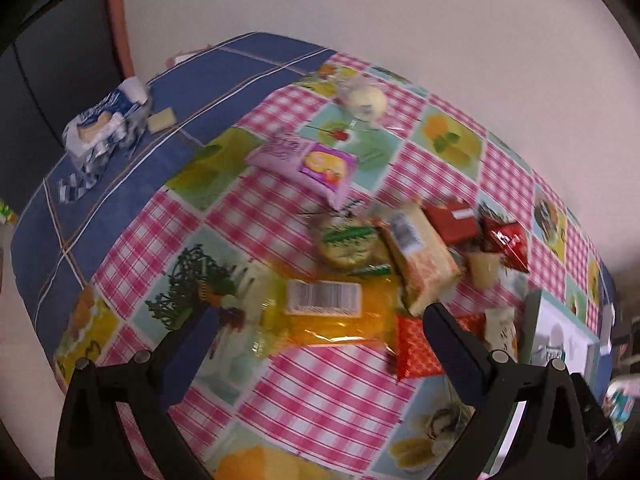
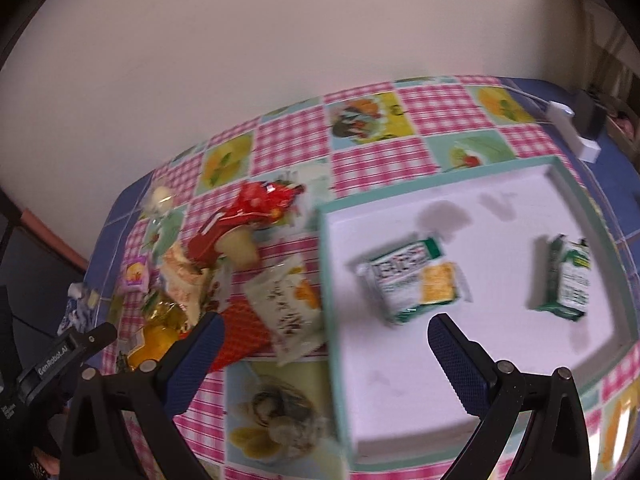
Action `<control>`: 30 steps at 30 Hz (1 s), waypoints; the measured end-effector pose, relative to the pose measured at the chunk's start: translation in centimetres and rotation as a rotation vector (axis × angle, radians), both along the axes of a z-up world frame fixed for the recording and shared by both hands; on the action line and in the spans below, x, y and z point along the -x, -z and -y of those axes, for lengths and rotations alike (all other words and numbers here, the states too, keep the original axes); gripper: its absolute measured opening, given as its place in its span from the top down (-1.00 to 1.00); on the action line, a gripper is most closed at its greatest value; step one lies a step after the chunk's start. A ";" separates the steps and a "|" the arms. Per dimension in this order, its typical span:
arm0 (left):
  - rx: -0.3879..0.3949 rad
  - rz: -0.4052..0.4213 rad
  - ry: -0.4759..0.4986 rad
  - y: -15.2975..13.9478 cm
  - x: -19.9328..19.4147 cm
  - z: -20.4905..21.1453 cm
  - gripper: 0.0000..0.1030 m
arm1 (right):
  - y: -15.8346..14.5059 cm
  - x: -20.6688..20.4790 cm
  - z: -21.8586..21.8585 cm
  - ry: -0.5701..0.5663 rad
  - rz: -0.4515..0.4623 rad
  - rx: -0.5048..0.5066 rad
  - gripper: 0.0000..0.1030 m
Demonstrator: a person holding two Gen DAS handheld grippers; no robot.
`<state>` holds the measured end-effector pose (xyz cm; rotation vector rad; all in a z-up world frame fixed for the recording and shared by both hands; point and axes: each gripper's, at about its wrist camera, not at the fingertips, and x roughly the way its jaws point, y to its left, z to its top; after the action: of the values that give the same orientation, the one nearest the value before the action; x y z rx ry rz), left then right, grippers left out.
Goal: Organize snacks
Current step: 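Return both grippers to the pile and approach the yellow bread bag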
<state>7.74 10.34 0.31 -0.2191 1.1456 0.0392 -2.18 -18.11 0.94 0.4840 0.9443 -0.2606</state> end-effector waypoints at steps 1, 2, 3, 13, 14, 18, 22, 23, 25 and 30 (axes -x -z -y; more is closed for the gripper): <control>0.006 -0.005 -0.013 0.1 -0.2 -0.4 -0.98 | 0.1 -0.5 -0.7 -0.015 -0.002 0.005 -0.99; 0.011 -0.009 -0.026 0.3 -0.4 -0.8 -0.98 | 0.2 -1.0 -1.4 -0.032 0.000 0.008 -0.99; 0.014 -0.013 -0.042 0.4 -0.6 -1.3 -0.98 | 0.3 -1.3 -1.8 -0.042 0.000 0.009 -0.99; 0.059 -0.065 -0.070 2.3 -2.3 -2.5 -0.98 | 2.4 -5.2 -6.1 -0.161 -0.042 0.034 -0.99; 0.067 -0.077 -0.064 2.6 -2.5 -2.3 -0.98 | 2.7 -5.5 -6.1 -0.165 -0.049 0.036 -0.99; 0.103 -0.112 -0.019 4.0 -3.4 -1.1 -0.98 | 3.6 -6.5 -6.1 -0.174 -0.075 0.027 -0.99; 0.127 -0.110 0.042 4.2 -3.9 0.5 -0.98 | 4.3 -7.4 -6.4 -0.202 -0.083 0.035 -0.99; 0.124 -0.110 0.054 4.4 -4.0 0.9 -0.98 | 4.4 -7.6 -6.4 -0.205 -0.082 0.034 -0.99; 0.103 -0.118 0.072 4.8 -4.1 1.4 -0.98 | 4.7 -7.9 -6.4 -0.205 -0.089 0.034 -0.99; 0.050 -0.141 0.100 5.8 -4.6 2.3 -0.98 | 5.7 -8.3 -5.7 -0.187 -0.112 0.021 -0.97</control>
<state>12.32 8.09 -5.47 -0.2058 1.2976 -0.0636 6.07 -12.45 -4.78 0.3616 1.0880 -0.1294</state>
